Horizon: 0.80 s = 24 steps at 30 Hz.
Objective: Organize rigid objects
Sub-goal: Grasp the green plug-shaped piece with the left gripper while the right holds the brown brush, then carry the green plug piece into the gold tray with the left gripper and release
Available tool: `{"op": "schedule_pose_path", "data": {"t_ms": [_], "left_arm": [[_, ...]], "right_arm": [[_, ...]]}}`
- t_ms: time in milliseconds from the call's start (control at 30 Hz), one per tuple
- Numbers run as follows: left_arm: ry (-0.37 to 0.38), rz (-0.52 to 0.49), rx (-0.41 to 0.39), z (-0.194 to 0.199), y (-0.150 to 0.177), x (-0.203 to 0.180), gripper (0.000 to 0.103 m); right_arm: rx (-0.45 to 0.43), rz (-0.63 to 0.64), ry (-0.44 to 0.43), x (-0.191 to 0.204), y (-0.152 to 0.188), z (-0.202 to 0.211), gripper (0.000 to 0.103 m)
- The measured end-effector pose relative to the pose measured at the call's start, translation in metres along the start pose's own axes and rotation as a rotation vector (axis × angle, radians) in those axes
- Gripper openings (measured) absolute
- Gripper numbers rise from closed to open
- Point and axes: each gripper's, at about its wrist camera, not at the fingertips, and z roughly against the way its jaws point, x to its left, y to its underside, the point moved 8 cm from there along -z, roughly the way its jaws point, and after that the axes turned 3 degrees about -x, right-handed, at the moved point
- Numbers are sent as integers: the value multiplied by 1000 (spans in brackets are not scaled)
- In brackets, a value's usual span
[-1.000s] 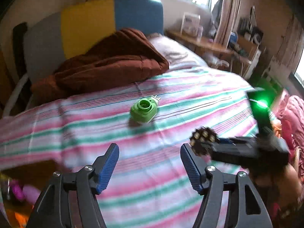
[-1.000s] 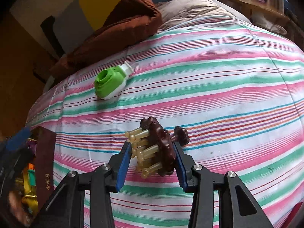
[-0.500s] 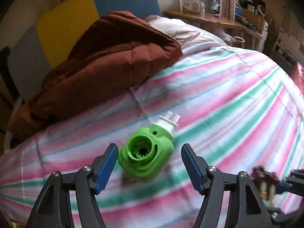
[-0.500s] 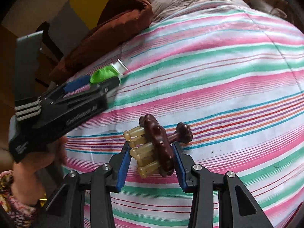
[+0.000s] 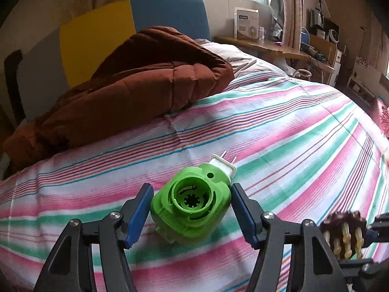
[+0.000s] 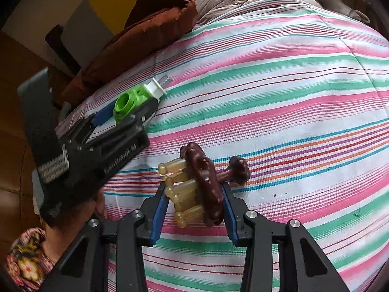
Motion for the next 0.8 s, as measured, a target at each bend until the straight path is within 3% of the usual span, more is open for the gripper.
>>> {"op": "schedule_pose_path", "data": {"t_ms": [300, 500, 800], "left_arm": [[-55, 17, -26, 24, 18, -2, 66], [-69, 94, -63, 52, 34, 7, 66], [-18, 149, -90, 102, 58, 3, 65]], "right_arm": [[-5, 0, 4, -4, -2, 2, 42], [-14, 24, 21, 0, 1, 4, 42], [-21, 48, 26, -2, -2, 5, 42]]}}
